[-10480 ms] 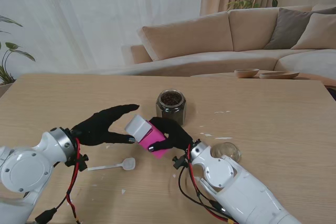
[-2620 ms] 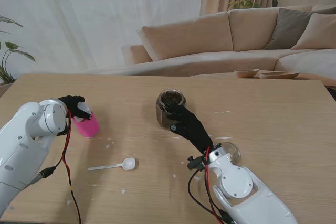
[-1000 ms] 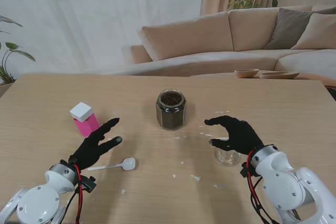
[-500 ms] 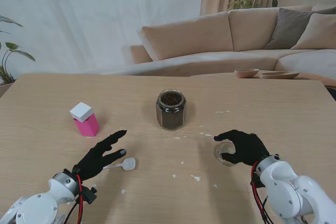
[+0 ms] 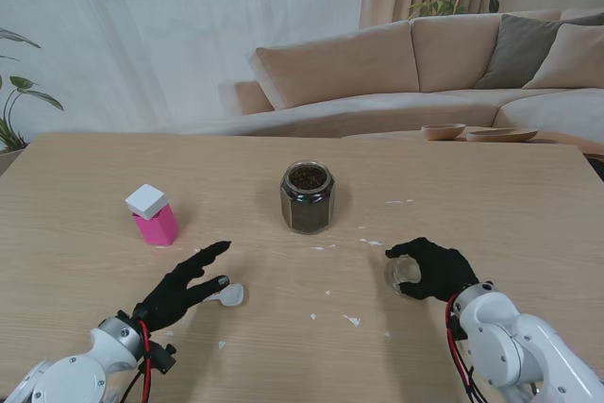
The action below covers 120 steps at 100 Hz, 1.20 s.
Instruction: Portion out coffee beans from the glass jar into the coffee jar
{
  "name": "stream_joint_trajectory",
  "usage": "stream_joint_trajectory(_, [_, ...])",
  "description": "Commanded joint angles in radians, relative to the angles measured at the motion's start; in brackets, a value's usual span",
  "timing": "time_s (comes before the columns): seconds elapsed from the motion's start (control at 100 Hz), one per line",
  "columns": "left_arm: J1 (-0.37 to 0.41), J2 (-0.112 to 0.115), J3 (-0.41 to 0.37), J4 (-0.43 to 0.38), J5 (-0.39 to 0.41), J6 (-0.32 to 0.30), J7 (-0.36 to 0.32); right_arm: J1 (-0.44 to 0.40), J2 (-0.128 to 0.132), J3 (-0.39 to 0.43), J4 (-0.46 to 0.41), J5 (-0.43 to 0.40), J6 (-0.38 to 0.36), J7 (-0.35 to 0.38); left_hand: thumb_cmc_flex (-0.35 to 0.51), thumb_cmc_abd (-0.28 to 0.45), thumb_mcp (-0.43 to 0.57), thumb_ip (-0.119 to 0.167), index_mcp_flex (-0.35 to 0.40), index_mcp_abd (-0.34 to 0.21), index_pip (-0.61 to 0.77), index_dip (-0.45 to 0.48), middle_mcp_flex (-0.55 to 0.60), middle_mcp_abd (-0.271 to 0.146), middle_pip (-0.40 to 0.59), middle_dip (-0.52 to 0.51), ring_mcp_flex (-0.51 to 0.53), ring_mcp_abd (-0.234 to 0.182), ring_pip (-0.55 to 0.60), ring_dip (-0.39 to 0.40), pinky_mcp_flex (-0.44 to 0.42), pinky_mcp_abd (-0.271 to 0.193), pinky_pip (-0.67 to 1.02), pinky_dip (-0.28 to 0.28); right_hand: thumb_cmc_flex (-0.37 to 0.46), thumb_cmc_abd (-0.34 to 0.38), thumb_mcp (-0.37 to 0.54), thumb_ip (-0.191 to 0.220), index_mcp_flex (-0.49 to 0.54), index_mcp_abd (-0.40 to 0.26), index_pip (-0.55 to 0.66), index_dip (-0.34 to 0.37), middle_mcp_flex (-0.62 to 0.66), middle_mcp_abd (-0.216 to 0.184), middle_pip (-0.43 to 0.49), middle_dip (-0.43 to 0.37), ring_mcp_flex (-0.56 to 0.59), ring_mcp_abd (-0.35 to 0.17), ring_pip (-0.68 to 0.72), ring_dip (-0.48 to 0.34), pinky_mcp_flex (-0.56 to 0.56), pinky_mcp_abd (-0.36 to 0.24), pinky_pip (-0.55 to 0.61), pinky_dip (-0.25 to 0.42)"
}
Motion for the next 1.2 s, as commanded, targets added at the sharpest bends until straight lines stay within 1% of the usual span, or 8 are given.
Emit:
stream_joint_trajectory(0.0, [0.005,-0.004,0.001,-0.002,0.000,-0.007,-0.018,0.004,0.001,-0.010,0.010,-0.012,-0.007,0.015,0.027,0.034,-0.009,0.029,-0.007,-0.017,0.016,-0.008,-0.008,-0.022,0.019,0.005,-0.031,-0.021,-0.007,0.009,-0.004,-0.029,-0.012,-0.018,-0.026,-0.036,0.035,0.014,-0.041,-0.037,0.036,0.042,-0.051,-0.017,0.031,0.023,-0.025,0.001,0.036,0.028,0.009,-0.023,0.044,0.034])
stream_joint_trajectory(0.25, [0.009,-0.005,0.001,-0.003,-0.006,-0.012,-0.016,0.035,0.004,-0.048,0.061,-0.055,-0.034,-0.022,0.028,0.034,-0.009,0.029,-0.001,-0.014,0.017,-0.011,-0.003,-0.019,0.020,0.005,-0.029,-0.020,-0.007,0.010,-0.004,-0.029,-0.010,-0.019,0.050,-0.097,0.159,0.022,-0.010,-0.091,0.147,0.165,-0.020,-0.029,0.119,0.101,0.000,-0.023,0.134,0.075,0.057,-0.054,0.101,0.052])
stream_joint_trajectory(0.57, [0.013,-0.006,-0.002,-0.002,-0.014,-0.021,-0.012,0.078,0.005,-0.083,0.131,-0.076,-0.063,-0.074,0.031,0.032,-0.008,0.029,0.006,-0.011,0.019,-0.012,0.005,-0.017,0.021,0.005,-0.026,-0.019,-0.006,0.011,-0.005,-0.029,-0.006,-0.018,0.148,-0.136,0.274,0.020,0.149,-0.036,0.361,0.245,0.141,-0.019,0.214,0.168,0.109,-0.066,0.227,0.096,0.178,-0.084,0.132,0.017])
stream_joint_trajectory(0.72, [0.015,-0.007,-0.005,-0.004,-0.024,-0.019,-0.012,0.092,0.005,-0.093,0.163,-0.075,-0.080,-0.107,0.032,0.031,-0.007,0.029,0.010,-0.009,0.020,-0.013,0.007,-0.015,0.021,0.006,-0.026,-0.019,-0.006,0.012,-0.005,-0.029,-0.005,-0.017,0.258,-0.166,0.323,-0.027,0.240,-0.030,0.467,0.185,0.252,-0.007,0.252,0.190,0.207,-0.090,0.270,0.094,0.276,-0.108,0.150,-0.038])
stream_joint_trajectory(0.83, [0.018,-0.008,-0.010,-0.007,-0.028,-0.022,-0.009,0.097,0.003,-0.092,0.179,-0.073,-0.104,-0.137,0.033,0.030,-0.007,0.029,0.012,-0.009,0.020,-0.014,0.008,-0.013,0.021,0.006,-0.025,-0.017,-0.006,0.012,-0.005,-0.030,-0.003,-0.016,0.344,-0.192,0.357,-0.052,0.305,-0.031,0.496,0.174,0.337,0.001,0.249,0.178,0.284,-0.059,0.284,0.095,0.351,-0.138,0.155,-0.070])
stream_joint_trajectory(1.0, [0.018,-0.009,-0.013,-0.008,-0.029,-0.025,-0.004,0.099,0.000,-0.078,0.179,-0.078,-0.137,-0.172,0.033,0.029,-0.007,0.029,0.014,-0.008,0.020,-0.015,0.010,-0.013,0.021,0.006,-0.025,-0.018,-0.006,0.012,-0.006,-0.028,-0.002,-0.013,0.397,-0.251,0.450,-0.092,0.383,-0.019,0.514,0.193,0.423,-0.002,0.246,0.167,0.362,-0.048,0.294,0.091,0.423,-0.159,0.148,-0.108])
stream_joint_trajectory(1.1, [0.018,-0.010,-0.013,-0.009,-0.029,-0.022,-0.003,0.097,-0.002,-0.067,0.167,-0.079,-0.144,-0.181,0.033,0.029,-0.008,0.029,0.013,-0.008,0.020,-0.015,0.010,-0.013,0.020,0.005,-0.025,-0.019,-0.007,0.012,-0.006,-0.030,-0.002,-0.013,0.410,-0.273,0.490,-0.114,0.409,-0.005,0.506,0.223,0.447,0.000,0.247,0.165,0.386,-0.047,0.303,0.092,0.449,-0.165,0.172,-0.230])
stream_joint_trajectory(1.19, [0.019,-0.010,-0.013,-0.011,-0.029,-0.019,-0.003,0.093,-0.003,-0.058,0.152,-0.078,-0.146,-0.182,0.032,0.028,-0.007,0.029,0.012,-0.008,0.020,-0.016,0.009,-0.014,0.020,0.005,-0.026,-0.019,-0.007,0.012,-0.006,-0.030,-0.002,-0.013,0.420,-0.278,0.500,-0.115,0.416,-0.004,0.509,0.223,0.458,0.000,0.248,0.163,0.398,-0.049,0.307,0.092,0.457,-0.167,0.178,-0.249])
